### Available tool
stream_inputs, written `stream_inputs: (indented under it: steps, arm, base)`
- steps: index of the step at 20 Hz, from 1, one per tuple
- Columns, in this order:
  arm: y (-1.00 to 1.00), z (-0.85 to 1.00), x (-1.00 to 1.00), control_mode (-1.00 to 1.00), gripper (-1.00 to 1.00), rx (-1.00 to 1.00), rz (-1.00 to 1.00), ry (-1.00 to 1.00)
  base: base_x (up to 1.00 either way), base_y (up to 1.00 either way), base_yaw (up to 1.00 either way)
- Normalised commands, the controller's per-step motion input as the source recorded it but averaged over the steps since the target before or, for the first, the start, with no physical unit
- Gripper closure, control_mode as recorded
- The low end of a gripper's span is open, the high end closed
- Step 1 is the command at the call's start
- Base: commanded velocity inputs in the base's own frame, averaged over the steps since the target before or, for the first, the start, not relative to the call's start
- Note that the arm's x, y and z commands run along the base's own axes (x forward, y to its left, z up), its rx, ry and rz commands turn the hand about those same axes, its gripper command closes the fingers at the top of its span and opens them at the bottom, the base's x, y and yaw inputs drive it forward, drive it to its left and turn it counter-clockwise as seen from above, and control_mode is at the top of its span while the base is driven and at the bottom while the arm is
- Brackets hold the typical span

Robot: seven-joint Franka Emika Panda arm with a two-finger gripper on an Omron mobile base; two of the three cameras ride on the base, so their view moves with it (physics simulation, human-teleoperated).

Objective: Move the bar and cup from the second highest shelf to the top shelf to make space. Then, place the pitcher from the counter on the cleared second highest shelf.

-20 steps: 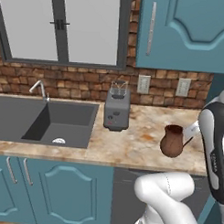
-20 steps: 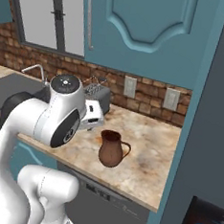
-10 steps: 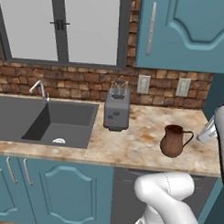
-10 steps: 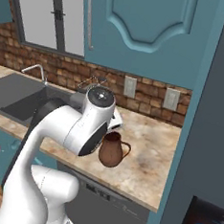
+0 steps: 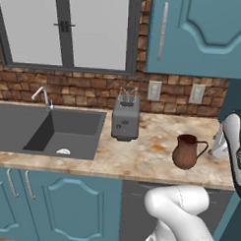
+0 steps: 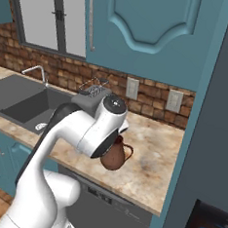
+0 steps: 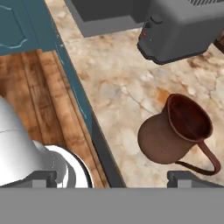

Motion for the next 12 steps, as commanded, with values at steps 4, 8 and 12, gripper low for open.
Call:
stream_inputs:
  steps: [4, 8, 12]
  arm:
    - [0.00, -0.33, 0.25, -1.00, -1.00, -0.08, 0.09, 0.00]
    - [-0.01, -0.25, 0.20, -1.00, -1.00, -0.08, 0.07, -0.01]
    - [-0.09, -0.21, 0.25, -1.00, -1.00, -0.04, 0.03, -0.02]
  base:
    - [0.00, 0.00, 0.00]
    - [0.00, 0.00, 0.00]
    - [0.00, 0.00, 0.00]
